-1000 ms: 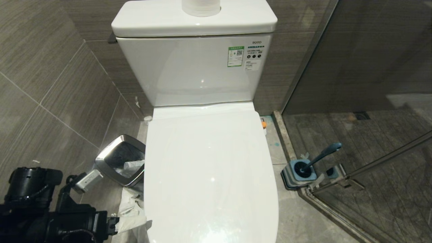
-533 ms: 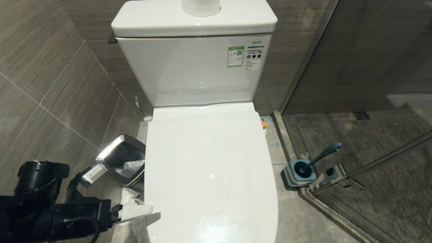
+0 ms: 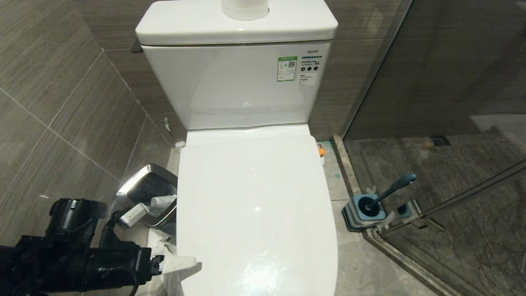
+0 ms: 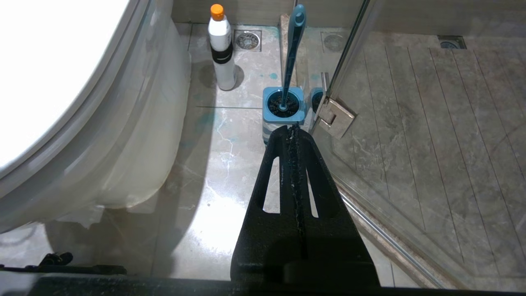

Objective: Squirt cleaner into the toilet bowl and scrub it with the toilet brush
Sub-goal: Use the left hand to lift the toilet lid slightly

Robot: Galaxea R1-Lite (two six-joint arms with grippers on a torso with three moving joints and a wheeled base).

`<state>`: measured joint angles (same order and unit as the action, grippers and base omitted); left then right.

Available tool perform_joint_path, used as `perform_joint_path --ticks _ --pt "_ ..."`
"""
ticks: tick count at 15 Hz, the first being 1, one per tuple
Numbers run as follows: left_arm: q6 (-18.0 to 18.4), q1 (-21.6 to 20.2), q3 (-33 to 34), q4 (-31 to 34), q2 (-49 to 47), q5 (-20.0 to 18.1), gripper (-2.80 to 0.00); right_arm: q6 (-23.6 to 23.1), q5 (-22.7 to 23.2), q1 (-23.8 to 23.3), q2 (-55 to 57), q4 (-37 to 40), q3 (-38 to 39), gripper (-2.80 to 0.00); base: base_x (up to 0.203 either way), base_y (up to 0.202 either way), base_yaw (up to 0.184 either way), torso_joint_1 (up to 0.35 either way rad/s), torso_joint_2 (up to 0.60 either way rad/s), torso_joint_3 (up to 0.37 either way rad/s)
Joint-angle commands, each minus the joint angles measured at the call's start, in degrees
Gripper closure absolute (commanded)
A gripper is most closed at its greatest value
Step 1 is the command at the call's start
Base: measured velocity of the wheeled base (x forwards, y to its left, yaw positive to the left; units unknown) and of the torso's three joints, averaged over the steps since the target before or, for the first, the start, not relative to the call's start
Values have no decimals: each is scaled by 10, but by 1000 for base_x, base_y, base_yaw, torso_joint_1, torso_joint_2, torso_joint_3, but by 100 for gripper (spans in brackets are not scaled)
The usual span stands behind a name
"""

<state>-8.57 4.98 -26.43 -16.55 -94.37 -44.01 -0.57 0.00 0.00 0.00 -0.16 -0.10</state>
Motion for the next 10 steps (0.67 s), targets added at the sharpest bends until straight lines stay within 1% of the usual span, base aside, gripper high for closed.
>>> perform_joint_path --ticks 1,4,6,8,9,10 --pt "-1 23 -2 -8 -30 -3 -280 0 0 0 0 0 0 0 0 0 0 0 0 0" --pt "0 32 -5 -28 -52 -3 -280 0 0 0 0 0 0 0 0 0 0 0 0 0" --pt "-1 33 -5 -29 -57 -3 -280 0 0 0 0 0 0 0 0 0 0 0 0 0" --pt "-4 42 -5 -29 -57 -3 -280 0 0 0 0 0 0 0 0 0 0 0 0 0" --pt "-6 46 -4 -28 -56 -9 -280 0 0 0 0 0 0 0 0 0 0 0 0 0" --pt "-13 51 -5 -26 -53 -26 -280 0 0 0 0 0 0 0 0 0 0 0 0 0"
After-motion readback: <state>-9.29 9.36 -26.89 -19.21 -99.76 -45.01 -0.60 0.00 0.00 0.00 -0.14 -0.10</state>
